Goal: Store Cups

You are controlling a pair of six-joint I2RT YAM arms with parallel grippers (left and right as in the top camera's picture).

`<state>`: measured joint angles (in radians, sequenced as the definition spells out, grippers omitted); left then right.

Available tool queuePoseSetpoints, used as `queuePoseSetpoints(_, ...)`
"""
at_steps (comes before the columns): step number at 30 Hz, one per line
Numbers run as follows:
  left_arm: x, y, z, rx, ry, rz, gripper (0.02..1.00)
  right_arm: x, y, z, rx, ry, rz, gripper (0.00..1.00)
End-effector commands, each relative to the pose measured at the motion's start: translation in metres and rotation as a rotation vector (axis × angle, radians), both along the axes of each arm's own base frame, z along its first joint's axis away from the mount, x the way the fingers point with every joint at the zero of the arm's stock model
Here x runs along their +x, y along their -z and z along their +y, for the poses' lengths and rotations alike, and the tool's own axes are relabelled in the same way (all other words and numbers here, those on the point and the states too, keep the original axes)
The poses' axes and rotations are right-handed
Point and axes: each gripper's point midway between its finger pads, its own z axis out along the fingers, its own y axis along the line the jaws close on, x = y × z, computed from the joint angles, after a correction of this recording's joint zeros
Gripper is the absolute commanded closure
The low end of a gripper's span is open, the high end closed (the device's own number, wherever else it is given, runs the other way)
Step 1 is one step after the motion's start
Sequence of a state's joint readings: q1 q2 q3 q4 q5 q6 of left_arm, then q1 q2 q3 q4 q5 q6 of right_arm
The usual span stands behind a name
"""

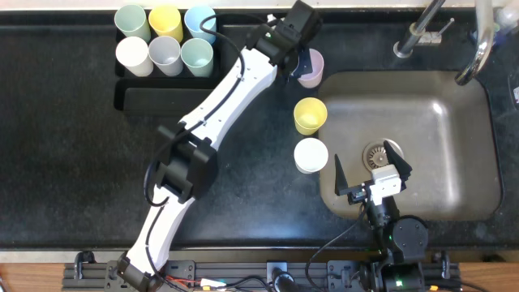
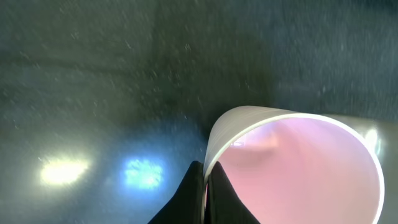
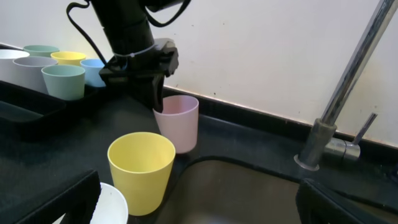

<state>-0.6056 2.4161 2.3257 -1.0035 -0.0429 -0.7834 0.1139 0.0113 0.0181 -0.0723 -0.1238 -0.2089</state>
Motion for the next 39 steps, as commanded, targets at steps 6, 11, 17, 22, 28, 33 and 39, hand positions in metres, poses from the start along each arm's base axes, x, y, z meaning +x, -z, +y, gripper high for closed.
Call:
queuePoseSetpoints(6, -0.014, -0.147, 0.113, -0.004, -0.189, -0.126, 0.982, 0.0, 0.003, 0.001, 0.006, -0.003, 0.002, 0.003)
queuePoseSetpoints(11, -0.051, -0.17, 0.181, 0.052, -0.291, -0.106, 0.982, 0.0, 0.003, 0.001, 0.006, -0.003, 0.002, 0.003)
queuePoseSetpoints(17, -0.093, -0.119, 0.268, -0.029, -0.547, -0.012, 0.982, 0.0, 0.003, 0.001, 0.006, -0.004, 0.002, 0.003)
queuePoseSetpoints(22, -0.116, -0.089, 0.332, -0.053, -0.714, 0.109, 0.982, 0.0, 0.003, 0.001, 0.006, -0.003, 0.002, 0.003)
queuePoseSetpoints(28, -0.121, -0.086, 0.375, -0.055, -0.831, 0.119, 0.982, 0.0, 0.003, 0.001, 0.006, -0.003, 0.002, 0.003)
queuePoseSetpoints(33, -0.118, -0.072, 0.385, -0.045, -0.86, 0.157, 0.982, 0.0, 0.003, 0.001, 0.007, -0.003, 0.002, 0.003)
queuePoseSetpoints(39, -0.101, -0.049, 0.393, -0.014, -0.872, 0.167, 0.982, 0.0, 0.003, 0.001, 0.006, -0.003, 0.002, 0.005)
